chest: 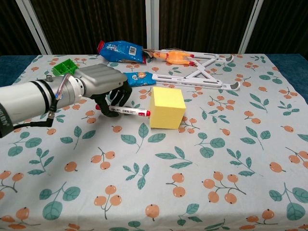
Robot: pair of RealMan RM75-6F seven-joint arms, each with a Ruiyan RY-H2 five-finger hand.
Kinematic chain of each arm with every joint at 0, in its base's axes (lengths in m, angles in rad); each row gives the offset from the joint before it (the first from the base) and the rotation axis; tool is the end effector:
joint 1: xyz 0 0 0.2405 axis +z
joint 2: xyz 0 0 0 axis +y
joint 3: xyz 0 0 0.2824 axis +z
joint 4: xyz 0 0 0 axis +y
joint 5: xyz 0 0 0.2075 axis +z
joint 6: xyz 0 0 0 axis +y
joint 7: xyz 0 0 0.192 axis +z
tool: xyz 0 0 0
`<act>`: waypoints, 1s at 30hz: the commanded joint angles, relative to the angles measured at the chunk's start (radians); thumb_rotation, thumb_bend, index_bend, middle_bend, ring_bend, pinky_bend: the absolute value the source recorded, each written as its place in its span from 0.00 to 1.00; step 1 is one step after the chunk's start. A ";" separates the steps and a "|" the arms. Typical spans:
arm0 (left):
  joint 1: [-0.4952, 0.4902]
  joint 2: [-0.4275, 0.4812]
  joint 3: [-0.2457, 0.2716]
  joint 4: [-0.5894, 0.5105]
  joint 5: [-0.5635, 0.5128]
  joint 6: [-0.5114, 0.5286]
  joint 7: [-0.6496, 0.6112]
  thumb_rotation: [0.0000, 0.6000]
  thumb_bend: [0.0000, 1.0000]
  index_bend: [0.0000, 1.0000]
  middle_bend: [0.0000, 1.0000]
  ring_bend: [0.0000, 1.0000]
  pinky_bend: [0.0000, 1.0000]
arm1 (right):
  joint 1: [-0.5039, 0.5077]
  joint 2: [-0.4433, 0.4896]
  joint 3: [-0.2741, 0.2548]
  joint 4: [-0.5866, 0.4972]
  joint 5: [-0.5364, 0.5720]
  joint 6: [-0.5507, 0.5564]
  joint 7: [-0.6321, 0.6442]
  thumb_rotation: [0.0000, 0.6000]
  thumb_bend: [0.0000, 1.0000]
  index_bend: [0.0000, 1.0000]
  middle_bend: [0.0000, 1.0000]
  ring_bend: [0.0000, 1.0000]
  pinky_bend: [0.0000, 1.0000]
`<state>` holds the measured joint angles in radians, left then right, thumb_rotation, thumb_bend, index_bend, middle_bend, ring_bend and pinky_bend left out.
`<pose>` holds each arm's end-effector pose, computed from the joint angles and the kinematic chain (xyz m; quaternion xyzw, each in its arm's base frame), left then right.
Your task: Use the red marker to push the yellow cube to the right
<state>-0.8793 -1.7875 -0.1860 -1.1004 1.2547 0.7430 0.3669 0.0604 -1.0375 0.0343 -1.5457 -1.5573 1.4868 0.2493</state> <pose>-0.1253 0.4265 -0.1206 -0.8328 -0.2716 -0.3033 0.3752 -0.3478 -0.2203 0.2016 0.5854 -0.4179 0.4160 0.5565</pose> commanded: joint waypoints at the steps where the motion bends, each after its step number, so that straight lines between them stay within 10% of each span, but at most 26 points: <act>1: -0.018 -0.016 -0.010 0.006 -0.018 -0.008 0.016 1.00 0.42 0.71 0.75 0.53 0.47 | 0.001 0.001 -0.002 -0.001 -0.004 -0.001 -0.001 1.00 0.17 0.00 0.10 0.00 0.00; 30: -0.099 -0.078 -0.050 0.065 -0.167 0.014 0.103 1.00 0.42 0.70 0.75 0.53 0.47 | -0.004 0.001 -0.006 0.017 -0.004 0.005 0.024 1.00 0.17 0.01 0.10 0.00 0.00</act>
<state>-0.9961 -1.8840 -0.2466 -1.0189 1.0903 0.7413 0.4718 0.0563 -1.0360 0.0280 -1.5284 -1.5608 1.4915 0.2729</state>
